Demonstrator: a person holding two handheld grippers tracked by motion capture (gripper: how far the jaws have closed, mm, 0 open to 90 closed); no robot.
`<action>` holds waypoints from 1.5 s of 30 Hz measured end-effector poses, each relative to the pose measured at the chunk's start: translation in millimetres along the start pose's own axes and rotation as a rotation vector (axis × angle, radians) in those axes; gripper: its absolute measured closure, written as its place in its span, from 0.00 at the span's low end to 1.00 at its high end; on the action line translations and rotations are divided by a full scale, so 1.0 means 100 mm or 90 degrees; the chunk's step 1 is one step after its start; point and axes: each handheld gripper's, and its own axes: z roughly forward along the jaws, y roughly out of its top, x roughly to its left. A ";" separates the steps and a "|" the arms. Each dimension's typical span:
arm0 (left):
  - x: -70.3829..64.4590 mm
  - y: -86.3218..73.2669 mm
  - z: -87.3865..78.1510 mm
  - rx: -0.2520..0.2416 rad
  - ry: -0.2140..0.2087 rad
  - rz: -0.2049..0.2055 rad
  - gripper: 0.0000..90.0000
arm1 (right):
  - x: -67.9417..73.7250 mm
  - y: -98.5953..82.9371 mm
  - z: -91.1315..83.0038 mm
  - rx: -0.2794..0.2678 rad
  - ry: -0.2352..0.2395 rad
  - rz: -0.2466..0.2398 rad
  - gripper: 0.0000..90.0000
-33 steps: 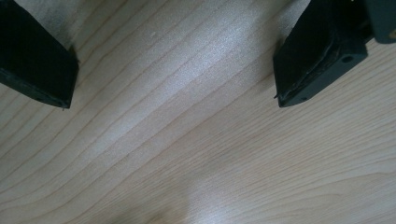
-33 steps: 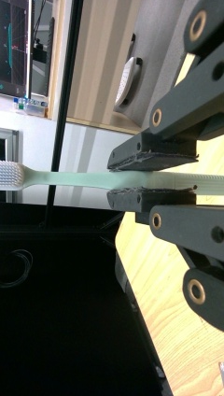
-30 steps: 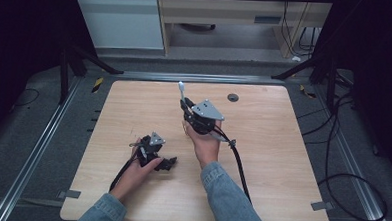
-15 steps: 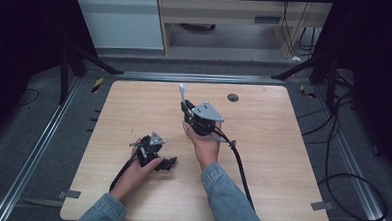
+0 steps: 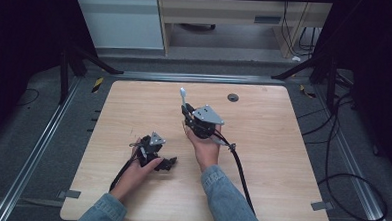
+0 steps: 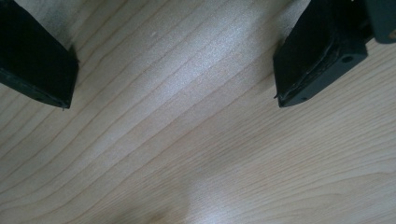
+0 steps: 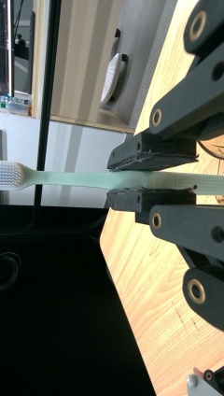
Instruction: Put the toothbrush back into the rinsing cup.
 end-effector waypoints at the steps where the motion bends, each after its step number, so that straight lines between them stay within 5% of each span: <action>1: 0.00 0.00 0.00 0.000 0.000 0.000 0.00 | 0.00 -0.01 0.00 0.001 0.002 -0.006 0.88; 45: 0.00 0.00 0.00 0.000 0.000 0.000 0.00 | 0.04 -0.18 0.03 -0.013 0.007 0.005 0.88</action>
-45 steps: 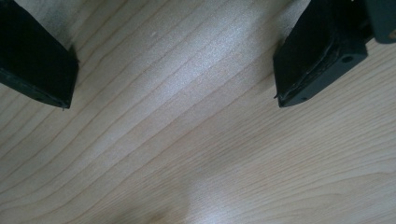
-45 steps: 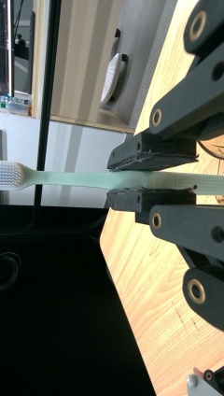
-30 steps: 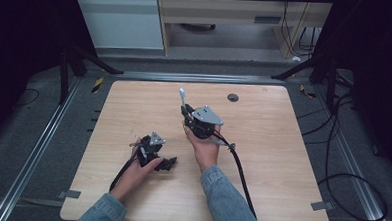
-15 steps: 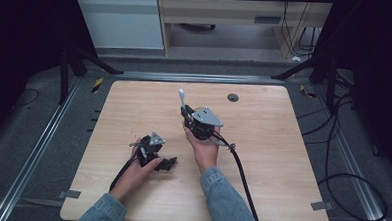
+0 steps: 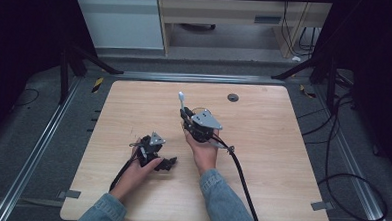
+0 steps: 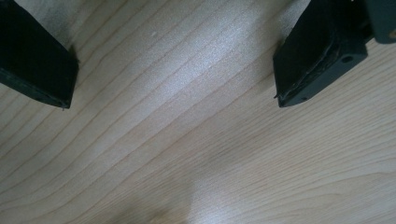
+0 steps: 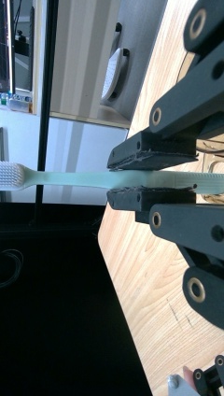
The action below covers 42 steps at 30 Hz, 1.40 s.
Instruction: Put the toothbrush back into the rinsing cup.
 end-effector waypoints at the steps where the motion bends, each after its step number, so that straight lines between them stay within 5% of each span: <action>1: 0.00 0.00 0.00 0.000 0.000 0.000 0.00 | 0.00 -0.01 0.00 0.000 0.000 -0.001 0.88; 42: 0.00 0.00 0.00 0.000 0.000 0.000 0.00 | -0.01 -0.17 0.01 0.002 0.003 -0.011 0.88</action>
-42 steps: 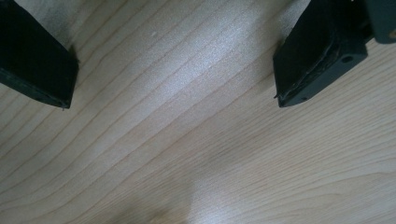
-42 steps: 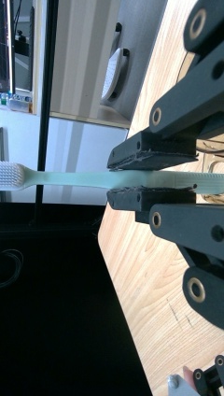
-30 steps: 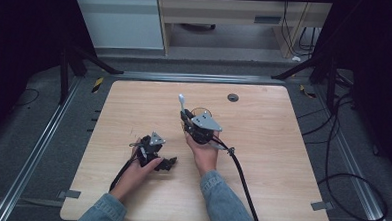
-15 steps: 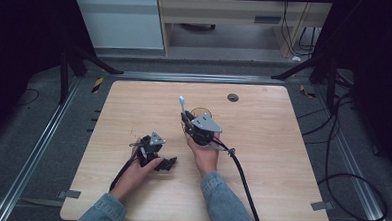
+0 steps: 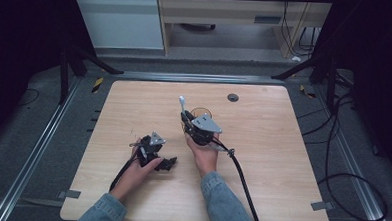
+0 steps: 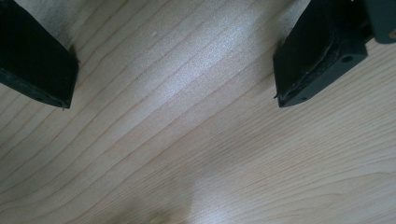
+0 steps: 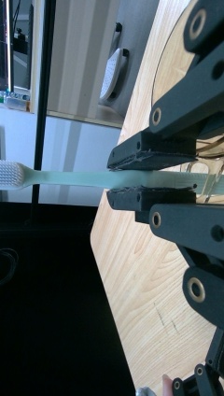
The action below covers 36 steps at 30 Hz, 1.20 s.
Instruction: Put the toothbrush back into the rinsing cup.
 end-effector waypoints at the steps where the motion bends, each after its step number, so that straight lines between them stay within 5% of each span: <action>1: 0.00 0.00 0.00 0.000 0.000 0.000 0.00 | 0.00 -0.01 0.00 0.001 0.000 0.000 0.88; 36: 0.00 0.00 0.00 0.000 0.000 0.000 0.00 | 0.02 -0.04 0.03 0.044 0.023 -0.024 0.84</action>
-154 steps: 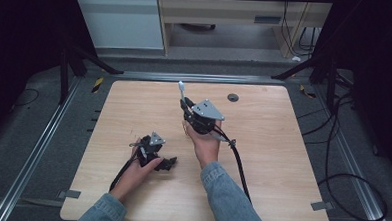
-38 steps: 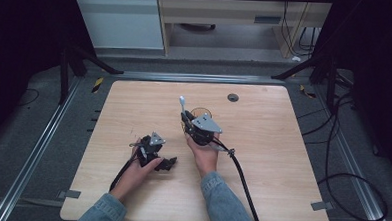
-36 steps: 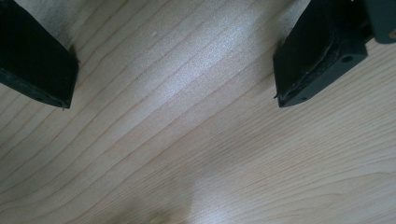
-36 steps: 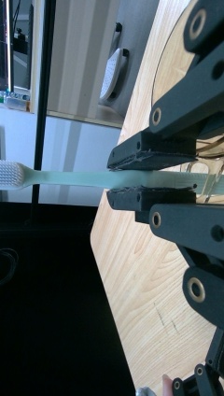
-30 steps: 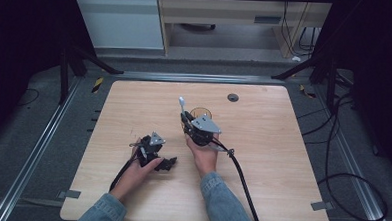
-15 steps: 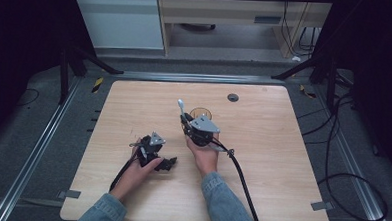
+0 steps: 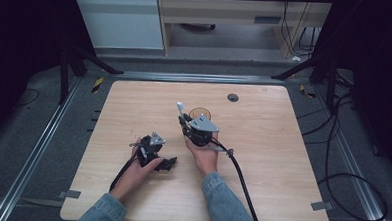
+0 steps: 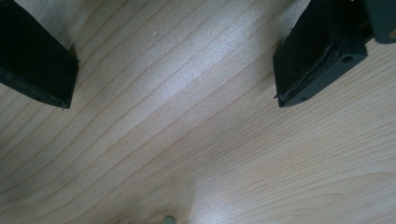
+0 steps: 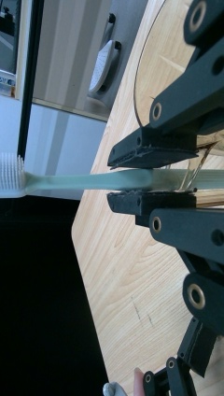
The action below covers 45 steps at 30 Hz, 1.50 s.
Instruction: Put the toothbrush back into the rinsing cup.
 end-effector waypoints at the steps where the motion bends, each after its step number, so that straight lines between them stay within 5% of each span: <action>1: 0.00 0.00 0.00 0.000 0.000 0.000 0.00 | 0.00 0.00 0.00 -0.001 0.000 0.000 0.83; 11: 0.00 0.00 0.00 0.000 0.000 0.000 0.00 | 0.00 0.03 -0.01 -0.004 -0.008 -0.006 0.80; 29: 0.00 0.00 0.00 0.000 0.000 0.000 0.00 | 0.00 0.20 -0.15 0.022 -0.012 -0.034 0.58; 33: 0.00 0.00 0.00 0.000 0.000 0.000 0.00 | -0.04 0.24 -0.21 0.036 -0.015 -0.037 0.51; 38: 0.00 0.00 0.00 0.000 0.000 0.001 0.00 | -0.14 0.23 -0.31 0.095 -0.044 -0.042 0.37; 45: 0.00 0.00 0.00 -0.001 0.000 0.001 0.00 | -0.27 0.25 -0.48 0.105 -0.064 -0.028 0.30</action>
